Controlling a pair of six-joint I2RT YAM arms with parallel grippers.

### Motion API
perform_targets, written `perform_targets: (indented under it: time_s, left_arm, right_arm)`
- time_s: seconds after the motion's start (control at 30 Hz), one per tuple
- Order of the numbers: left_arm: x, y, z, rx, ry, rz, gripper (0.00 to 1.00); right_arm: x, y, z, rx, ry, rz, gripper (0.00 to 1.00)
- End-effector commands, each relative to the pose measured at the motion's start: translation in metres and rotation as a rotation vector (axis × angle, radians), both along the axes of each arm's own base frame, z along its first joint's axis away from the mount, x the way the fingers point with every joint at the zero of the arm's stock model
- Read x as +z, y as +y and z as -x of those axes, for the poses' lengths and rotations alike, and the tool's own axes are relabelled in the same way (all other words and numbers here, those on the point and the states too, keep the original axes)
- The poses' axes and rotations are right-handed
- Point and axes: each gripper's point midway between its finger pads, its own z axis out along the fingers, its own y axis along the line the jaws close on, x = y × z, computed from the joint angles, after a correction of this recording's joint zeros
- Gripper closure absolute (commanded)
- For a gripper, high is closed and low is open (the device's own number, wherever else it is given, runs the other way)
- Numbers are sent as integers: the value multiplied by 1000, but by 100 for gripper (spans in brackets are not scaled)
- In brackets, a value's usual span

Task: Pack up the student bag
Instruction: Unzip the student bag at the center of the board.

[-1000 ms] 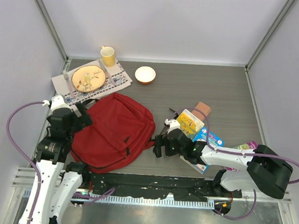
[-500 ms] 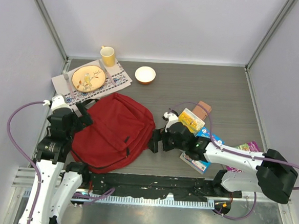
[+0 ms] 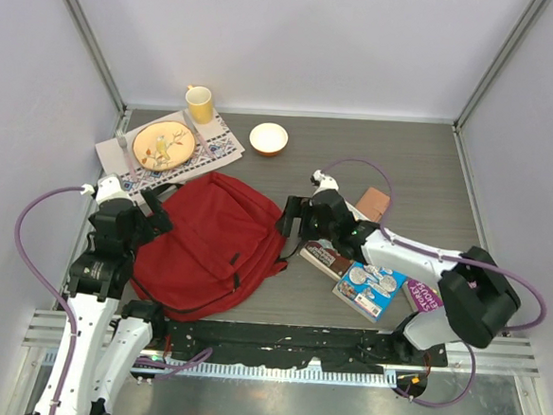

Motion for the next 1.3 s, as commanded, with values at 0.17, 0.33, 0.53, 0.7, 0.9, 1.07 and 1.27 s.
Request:
perform_targets:
  time_s: [0.17,0.33,0.53,0.7,0.9,1.07,1.27]
  left_arm:
    - [13,0,-3,-4,-42,7,0]
    - [13,-1,-3,-6,-41,9,0]
    - [12,-2,-3,-9,-40,10,0]
    - [13,-3,-3,-15,-45,13,0]
    - [22,-6,-2,-37,-81,19,0]
    - [36,-6,4,-41,-158,23,0]
    - [60,-11,14,-81,-317,35,0]
  right_arm:
    - [-12,54,-6,155,73,-149,7]
    - [-39,61,-14,129,137,-145,17]
    - [-34,72,-16,144,151,-256,79]
    - [2,80,-14,192,99,-336,99]
    - [90,65,-24,141,-97,-402,99]
    - [186,23,-28,18,-347,-422,99]
    - [211,-57,-44,-303,-463,-297,99]
